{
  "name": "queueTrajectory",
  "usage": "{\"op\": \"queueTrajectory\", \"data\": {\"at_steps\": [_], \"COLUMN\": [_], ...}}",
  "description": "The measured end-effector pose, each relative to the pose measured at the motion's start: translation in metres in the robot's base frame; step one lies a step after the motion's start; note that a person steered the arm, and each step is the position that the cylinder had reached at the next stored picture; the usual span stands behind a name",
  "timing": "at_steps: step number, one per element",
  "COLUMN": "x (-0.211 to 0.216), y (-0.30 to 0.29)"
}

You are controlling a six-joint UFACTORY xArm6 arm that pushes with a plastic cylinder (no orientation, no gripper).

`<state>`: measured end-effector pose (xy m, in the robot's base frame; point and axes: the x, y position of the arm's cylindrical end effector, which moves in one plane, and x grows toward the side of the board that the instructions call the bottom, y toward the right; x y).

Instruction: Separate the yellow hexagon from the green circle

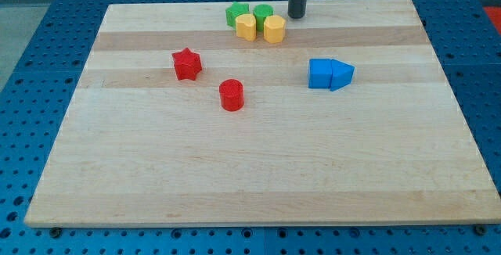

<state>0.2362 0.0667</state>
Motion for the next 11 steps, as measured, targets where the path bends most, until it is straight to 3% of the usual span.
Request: {"op": "queueTrajectory", "data": {"at_steps": [2, 5, 9, 11], "x": [0.027, 0.001, 0.065, 0.072], "y": [-0.012, -0.041, -0.06, -0.056]}}
